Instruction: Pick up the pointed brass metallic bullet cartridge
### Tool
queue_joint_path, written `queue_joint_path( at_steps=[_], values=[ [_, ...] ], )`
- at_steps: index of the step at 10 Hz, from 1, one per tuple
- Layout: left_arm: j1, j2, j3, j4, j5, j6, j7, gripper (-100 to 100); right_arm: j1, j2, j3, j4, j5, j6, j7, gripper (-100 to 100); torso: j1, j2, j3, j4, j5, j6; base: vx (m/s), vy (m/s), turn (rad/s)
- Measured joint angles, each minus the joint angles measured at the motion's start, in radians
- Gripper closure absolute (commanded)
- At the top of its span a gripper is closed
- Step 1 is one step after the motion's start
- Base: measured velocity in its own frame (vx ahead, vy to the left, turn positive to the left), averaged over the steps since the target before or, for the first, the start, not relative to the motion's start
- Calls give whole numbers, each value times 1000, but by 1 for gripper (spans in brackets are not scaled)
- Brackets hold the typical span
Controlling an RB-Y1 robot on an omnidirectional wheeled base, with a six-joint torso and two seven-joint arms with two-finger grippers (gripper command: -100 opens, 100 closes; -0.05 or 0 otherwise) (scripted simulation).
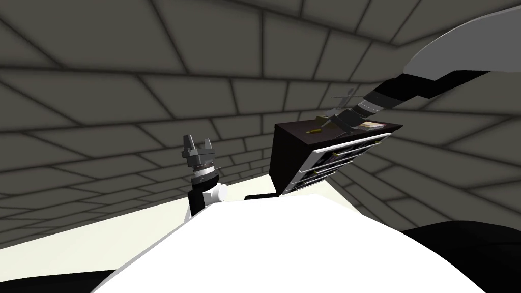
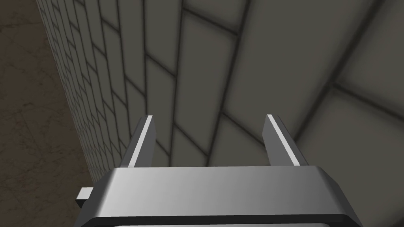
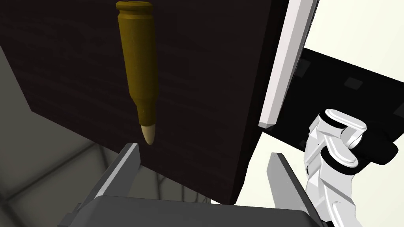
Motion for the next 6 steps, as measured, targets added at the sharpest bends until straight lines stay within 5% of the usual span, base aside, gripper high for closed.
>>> queue_joint_path(
  at_steps=[2,3,4,6],
  values=[
    [0,0,0,0,0,0,0,0,28,-36,-5,26,19,-13,-6,-100,-2,2,1,0,-1,0,164,10,-2],
    [0,0,0,0,0,0,0,0,29,-37,-5,28,20,-14,-7,0,-3,9,5,2,-1,0,19,2,4],
    [0,0,0,0,0,0,0,0,29,-37,-5,28,20,-14,-7,-100,-3,15,9,4,-1,1,-16,-80,223],
    [-1,0,0,0,0,0,0,0,29,-39,-21,-10,41,-12,-59,-100,-9,21,13,5,-3,1,-37,-87,81]
  ],
)
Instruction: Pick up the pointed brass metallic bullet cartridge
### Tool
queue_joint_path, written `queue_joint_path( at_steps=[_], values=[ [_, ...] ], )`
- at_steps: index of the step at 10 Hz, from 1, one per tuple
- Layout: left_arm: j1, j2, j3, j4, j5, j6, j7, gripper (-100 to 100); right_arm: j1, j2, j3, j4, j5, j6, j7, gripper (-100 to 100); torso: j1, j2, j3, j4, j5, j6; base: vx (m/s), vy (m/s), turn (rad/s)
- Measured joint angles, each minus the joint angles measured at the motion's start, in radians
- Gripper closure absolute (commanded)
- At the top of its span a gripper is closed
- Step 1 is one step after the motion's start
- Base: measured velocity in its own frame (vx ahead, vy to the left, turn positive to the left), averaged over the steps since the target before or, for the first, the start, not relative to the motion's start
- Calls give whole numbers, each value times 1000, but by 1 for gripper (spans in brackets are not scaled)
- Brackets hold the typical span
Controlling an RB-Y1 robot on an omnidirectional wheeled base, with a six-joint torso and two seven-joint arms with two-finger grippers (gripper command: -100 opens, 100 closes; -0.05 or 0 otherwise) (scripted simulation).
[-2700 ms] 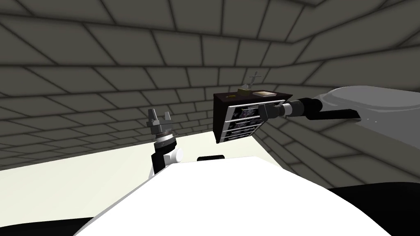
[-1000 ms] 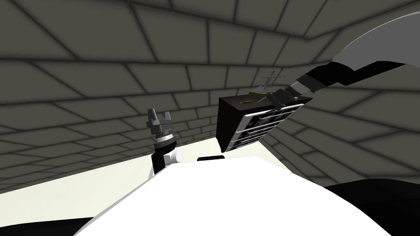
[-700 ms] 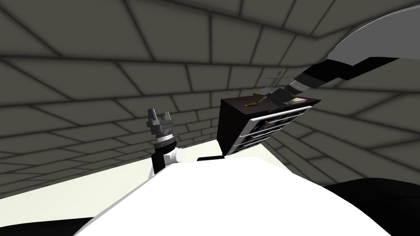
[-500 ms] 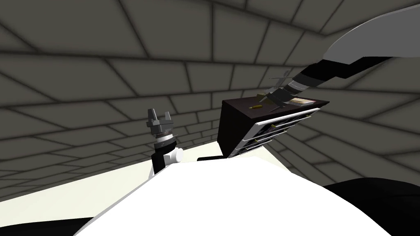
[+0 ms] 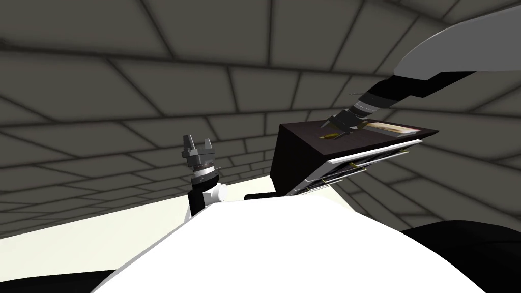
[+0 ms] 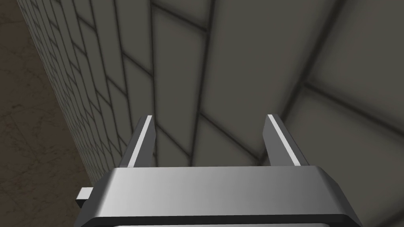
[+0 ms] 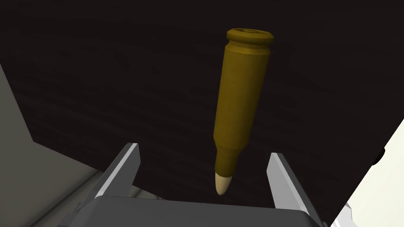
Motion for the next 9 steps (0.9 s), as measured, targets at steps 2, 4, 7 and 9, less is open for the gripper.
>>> queue_joint_path(
  at_steps=[2,4,7,9],
  values=[
    [0,0,0,0,0,0,0,0,3,1,-11,-27,16,4,-45,-100,2,3,1,1,0,-1,-63,-65,202],
    [0,0,0,0,0,0,0,0,3,-1,-19,-47,26,7,-100,-100,4,1,1,1,1,0,-39,-39,128],
    [0,0,0,0,0,0,0,0,6,-2,-37,-90,50,13,-182,-100,5,1,1,1,1,1,-43,-43,143],
    [0,0,0,0,0,0,0,0,10,-5,-54,-126,69,17,-237,-100,3,2,1,1,1,0,-39,-38,129]
  ],
)
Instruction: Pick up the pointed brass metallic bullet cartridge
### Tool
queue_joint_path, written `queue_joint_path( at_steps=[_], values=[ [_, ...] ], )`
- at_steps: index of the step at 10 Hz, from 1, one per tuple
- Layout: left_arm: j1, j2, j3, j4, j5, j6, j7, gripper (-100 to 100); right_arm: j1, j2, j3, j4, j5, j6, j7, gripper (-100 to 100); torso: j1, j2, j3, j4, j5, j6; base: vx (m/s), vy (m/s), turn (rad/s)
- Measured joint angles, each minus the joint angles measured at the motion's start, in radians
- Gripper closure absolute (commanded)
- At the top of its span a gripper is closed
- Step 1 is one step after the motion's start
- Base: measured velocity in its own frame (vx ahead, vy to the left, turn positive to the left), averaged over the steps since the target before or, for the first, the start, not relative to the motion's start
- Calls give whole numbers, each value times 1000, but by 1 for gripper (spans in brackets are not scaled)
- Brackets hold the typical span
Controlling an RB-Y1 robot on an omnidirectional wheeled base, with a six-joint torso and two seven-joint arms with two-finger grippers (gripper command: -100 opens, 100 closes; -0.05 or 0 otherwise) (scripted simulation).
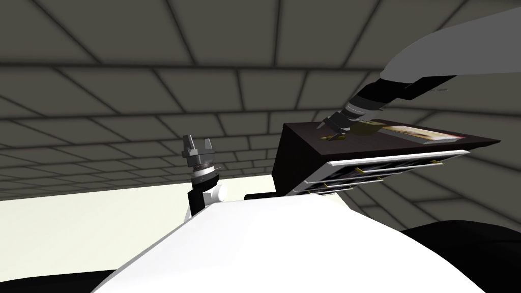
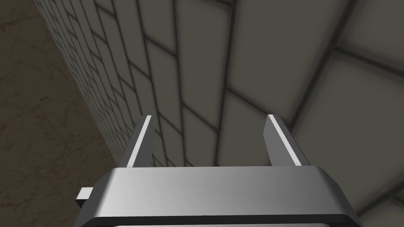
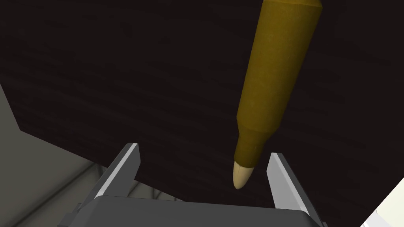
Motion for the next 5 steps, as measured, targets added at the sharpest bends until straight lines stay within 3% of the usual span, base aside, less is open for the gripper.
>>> queue_joint_path(
  at_steps=[2,5],
  values=[
    [0,0,0,0,0,0,0,0,-1,2,-2,-7,4,1,-41,-100,3,-3,-2,-1,1,1,12,12,-40],
    [0,0,0,0,0,0,0,0,-1,2,-2,-8,5,1,-46,-100,3,-3,-2,-1,1,0,-3,-2,8]
  ],
)
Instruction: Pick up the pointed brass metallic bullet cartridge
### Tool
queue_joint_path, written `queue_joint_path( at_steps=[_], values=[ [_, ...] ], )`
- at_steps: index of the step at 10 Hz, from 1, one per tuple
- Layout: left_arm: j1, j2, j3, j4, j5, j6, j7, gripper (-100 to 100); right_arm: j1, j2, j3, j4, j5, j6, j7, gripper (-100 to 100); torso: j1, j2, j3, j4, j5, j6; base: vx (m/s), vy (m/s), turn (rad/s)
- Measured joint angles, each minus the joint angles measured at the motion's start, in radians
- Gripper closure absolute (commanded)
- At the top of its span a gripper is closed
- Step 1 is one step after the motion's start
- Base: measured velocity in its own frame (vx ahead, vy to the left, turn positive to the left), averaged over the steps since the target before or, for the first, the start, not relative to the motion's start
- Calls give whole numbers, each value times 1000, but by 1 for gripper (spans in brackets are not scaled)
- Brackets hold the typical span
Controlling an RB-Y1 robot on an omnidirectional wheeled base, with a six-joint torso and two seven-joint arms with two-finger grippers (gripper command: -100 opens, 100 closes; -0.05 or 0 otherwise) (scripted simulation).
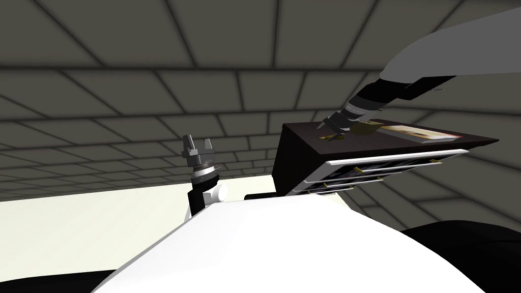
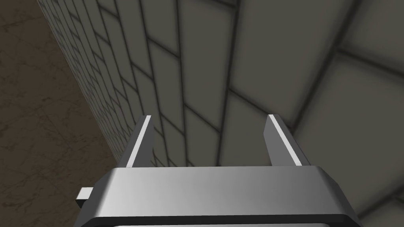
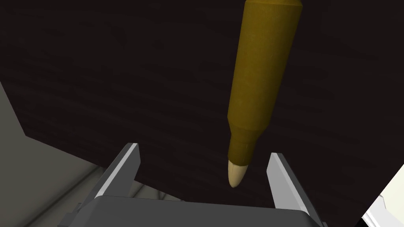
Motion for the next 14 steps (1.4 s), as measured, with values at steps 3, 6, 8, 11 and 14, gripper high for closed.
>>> queue_joint_path(
  at_steps=[3,6,8,11,14],
  values=[
    [0,0,0,0,0,0,0,0,0,0,0,0,0,0,0,-100,0,0,0,0,0,0,0,11,15],
    [0,0,0,0,0,0,0,0,13,22,20,-17,20,32,4,100,2,-1,-1,0,0,0,4,23,10],
    [0,0,0,0,0,0,0,0,13,22,20,-18,20,31,4,100,1,-2,-1,-1,0,-1,1,0,6],
    [0,0,0,0,0,0,0,0,13,22,20,-17,20,32,4,0,0,-1,-1,-1,0,0,0,0,0],
    [0,0,0,0,0,0,0,0,4,12,8,-12,11,14,0,0,-1,0,0,0,-1,0,0,-18,-30]
  ],
)
